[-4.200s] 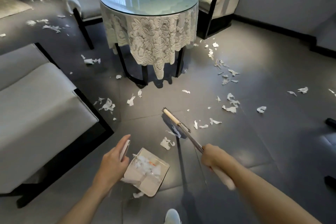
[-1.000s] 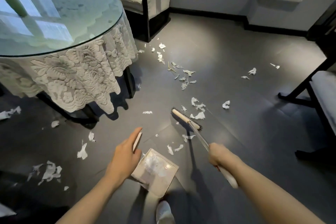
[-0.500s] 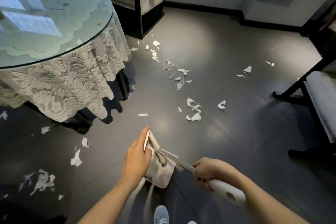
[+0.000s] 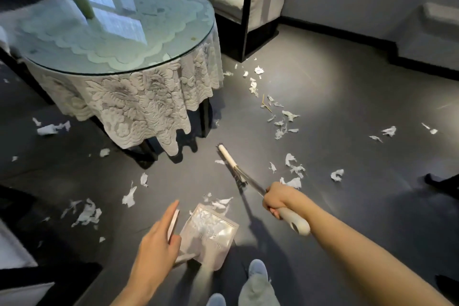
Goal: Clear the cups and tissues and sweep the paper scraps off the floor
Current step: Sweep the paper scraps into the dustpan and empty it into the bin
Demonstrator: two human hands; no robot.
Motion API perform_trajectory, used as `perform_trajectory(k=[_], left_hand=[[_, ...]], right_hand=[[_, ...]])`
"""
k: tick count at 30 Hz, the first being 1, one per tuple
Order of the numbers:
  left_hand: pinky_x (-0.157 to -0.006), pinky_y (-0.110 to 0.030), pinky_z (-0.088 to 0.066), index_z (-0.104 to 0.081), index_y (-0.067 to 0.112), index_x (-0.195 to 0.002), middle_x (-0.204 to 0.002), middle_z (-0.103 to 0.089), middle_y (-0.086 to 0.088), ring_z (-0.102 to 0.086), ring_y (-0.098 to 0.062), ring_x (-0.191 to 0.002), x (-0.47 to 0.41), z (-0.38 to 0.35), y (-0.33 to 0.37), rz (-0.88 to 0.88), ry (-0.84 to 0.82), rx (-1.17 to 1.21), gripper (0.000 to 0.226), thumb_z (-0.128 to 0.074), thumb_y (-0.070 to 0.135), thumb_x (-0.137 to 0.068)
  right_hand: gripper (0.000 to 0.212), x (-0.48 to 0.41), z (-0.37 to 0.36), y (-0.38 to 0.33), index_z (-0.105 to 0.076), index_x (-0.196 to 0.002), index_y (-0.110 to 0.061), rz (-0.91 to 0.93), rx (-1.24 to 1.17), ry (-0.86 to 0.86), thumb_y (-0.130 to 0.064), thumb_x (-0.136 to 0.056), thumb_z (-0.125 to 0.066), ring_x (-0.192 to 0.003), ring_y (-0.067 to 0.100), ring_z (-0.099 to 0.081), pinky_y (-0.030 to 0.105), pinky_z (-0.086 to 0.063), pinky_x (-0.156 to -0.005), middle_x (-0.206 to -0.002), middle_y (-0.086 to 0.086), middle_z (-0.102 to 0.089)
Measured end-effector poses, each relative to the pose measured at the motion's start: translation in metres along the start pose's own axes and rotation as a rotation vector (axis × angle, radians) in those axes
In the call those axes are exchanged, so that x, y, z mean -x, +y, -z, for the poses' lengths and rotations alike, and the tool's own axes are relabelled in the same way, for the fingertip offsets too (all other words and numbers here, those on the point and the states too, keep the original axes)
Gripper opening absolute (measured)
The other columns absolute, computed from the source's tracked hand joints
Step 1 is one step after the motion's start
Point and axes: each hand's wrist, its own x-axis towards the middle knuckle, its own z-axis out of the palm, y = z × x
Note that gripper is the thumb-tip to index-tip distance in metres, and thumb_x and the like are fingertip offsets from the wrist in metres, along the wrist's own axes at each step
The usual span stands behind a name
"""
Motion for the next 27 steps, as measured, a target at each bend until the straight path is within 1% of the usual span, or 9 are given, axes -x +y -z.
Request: perform_trajectory(k=[4, 7, 8, 10, 13, 17, 22, 25, 27], left_hand=[[-0.076, -0.029, -0.039, -0.034, 0.049, -0.138, -0.102, -0.06, 0.003, -0.051, -0.013, -0.081, -0.013, 0.006, -0.019, 0.088, 0.078, 0.021, 0.076, -0.055, 0.003, -0.081], [-0.075, -0.027, -0.038, -0.033, 0.048, -0.139, -0.111, -0.06, 0.003, -0.05, -0.009, -0.08, -0.032, 0.006, -0.018, 0.106, 0.093, 0.007, 0.074, -0.054, 0.003, -0.083], [-0.075, -0.027, -0.038, -0.033, 0.047, -0.139, -0.113, -0.06, 0.002, -0.05, -0.01, -0.08, -0.037, 0.006, -0.018, 0.106, 0.092, 0.017, 0.074, -0.053, 0.003, -0.084], [-0.076, -0.028, -0.037, -0.035, 0.045, -0.139, -0.114, -0.06, -0.001, -0.052, -0.014, -0.084, -0.05, 0.007, -0.013, 0.101, 0.107, 0.056, 0.073, -0.052, 0.002, -0.084], [-0.081, -0.028, -0.038, -0.036, 0.043, -0.139, -0.119, -0.058, -0.001, -0.055, -0.021, -0.098, -0.065, 0.002, -0.001, 0.061, 0.095, 0.08, 0.07, -0.049, 0.001, -0.084], [-0.086, -0.034, -0.04, -0.036, 0.04, -0.139, -0.119, -0.057, -0.003, -0.054, -0.025, -0.102, -0.076, -0.001, 0.015, -0.001, 0.06, 0.078, 0.068, -0.049, 0.003, -0.085], [-0.072, -0.036, -0.043, -0.038, 0.043, -0.137, -0.094, -0.061, -0.008, -0.056, -0.025, -0.075, -0.077, -0.001, 0.021, -0.016, 0.034, 0.089, 0.07, -0.05, 0.002, -0.082], [-0.062, -0.032, -0.039, -0.038, 0.047, -0.135, -0.073, -0.054, 0.007, -0.054, -0.012, -0.065, -0.076, -0.004, 0.033, -0.056, 0.019, 0.092, 0.071, -0.051, 0.003, -0.081], [-0.058, -0.03, -0.038, -0.038, 0.048, -0.134, -0.07, -0.053, 0.012, -0.052, -0.01, -0.062, -0.081, -0.008, 0.045, -0.111, 0.014, 0.083, 0.071, -0.051, 0.003, -0.081]], right_hand=[[0.027, -0.039, 0.01, -0.019, -0.047, -0.062, -0.007, 0.032, 0.238, 0.026, 0.005, -0.085, -0.046, -0.048, 0.015, -0.046, 0.021, -0.038, -0.046, -0.06, 0.007, -0.051], [0.024, -0.059, 0.007, -0.027, -0.052, -0.063, -0.004, 0.068, 0.42, -0.014, 0.005, -0.085, -0.05, -0.08, 0.024, -0.068, 0.025, -0.049, -0.056, -0.096, 0.016, -0.069], [0.016, -0.062, 0.004, -0.029, -0.061, -0.073, 0.0, 0.088, 0.472, -0.029, 0.005, -0.085, -0.051, -0.096, 0.026, -0.068, 0.028, -0.053, -0.068, -0.109, 0.016, -0.069], [0.022, -0.066, -0.006, -0.028, -0.067, -0.099, 0.001, 0.111, 0.499, -0.057, 0.002, -0.083, -0.052, -0.104, 0.024, -0.065, 0.03, -0.052, -0.082, -0.117, 0.016, -0.067], [0.012, -0.052, -0.027, -0.022, -0.062, -0.087, -0.008, 0.171, 0.551, -0.174, -0.003, -0.08, -0.054, -0.085, 0.025, -0.06, 0.031, -0.049, -0.072, -0.115, 0.015, -0.066], [0.032, -0.019, -0.042, -0.016, -0.063, -0.107, -0.004, 0.177, 0.588, -0.251, -0.005, -0.077, -0.054, -0.085, 0.029, -0.059, 0.026, -0.039, -0.063, -0.114, 0.015, -0.065], [0.031, 0.04, -0.015, -0.009, -0.061, -0.114, -0.007, 0.171, 0.525, -0.248, -0.01, -0.085, -0.05, -0.078, 0.028, -0.055, 0.025, -0.036, -0.055, -0.11, 0.016, -0.064], [0.033, 0.068, 0.005, 0.004, -0.064, -0.11, -0.001, 0.097, 0.388, -0.257, -0.002, -0.081, -0.048, -0.052, 0.02, -0.046, 0.025, -0.037, -0.049, -0.082, 0.015, -0.058], [0.034, 0.077, 0.017, 0.014, -0.064, -0.108, -0.001, 0.057, 0.275, -0.213, -0.002, -0.08, -0.047, -0.047, 0.016, -0.045, 0.024, -0.038, -0.048, -0.068, 0.01, -0.055]])
